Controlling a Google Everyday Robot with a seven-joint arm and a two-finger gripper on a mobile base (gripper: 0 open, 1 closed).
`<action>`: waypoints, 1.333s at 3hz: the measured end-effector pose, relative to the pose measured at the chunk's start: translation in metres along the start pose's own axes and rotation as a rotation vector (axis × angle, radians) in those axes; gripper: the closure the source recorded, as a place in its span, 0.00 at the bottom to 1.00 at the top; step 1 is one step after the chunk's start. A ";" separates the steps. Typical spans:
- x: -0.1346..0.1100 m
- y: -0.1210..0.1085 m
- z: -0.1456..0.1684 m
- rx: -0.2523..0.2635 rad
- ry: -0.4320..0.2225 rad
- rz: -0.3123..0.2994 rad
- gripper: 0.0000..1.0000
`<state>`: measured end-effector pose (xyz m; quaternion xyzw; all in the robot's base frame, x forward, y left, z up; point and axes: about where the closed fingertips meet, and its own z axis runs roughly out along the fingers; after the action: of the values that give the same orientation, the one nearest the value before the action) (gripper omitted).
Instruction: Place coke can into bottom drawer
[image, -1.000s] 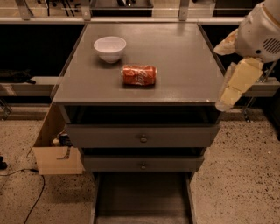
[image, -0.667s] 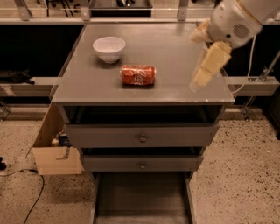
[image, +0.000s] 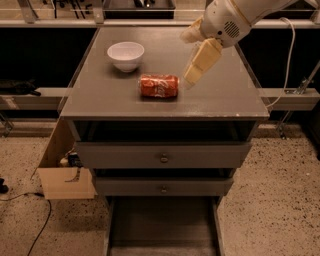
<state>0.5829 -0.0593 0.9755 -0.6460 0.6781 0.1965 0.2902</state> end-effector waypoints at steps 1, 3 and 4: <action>-0.009 -0.026 0.065 -0.022 -0.070 0.071 0.00; -0.002 -0.023 0.071 -0.008 -0.068 0.089 0.00; 0.005 -0.034 0.081 0.008 -0.075 0.088 0.00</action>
Offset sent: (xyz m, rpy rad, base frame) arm 0.0546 0.0652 -0.0643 0.1047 0.0792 -0.0628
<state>0.6283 -0.0140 0.9154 -0.6064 0.6954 0.2305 0.3092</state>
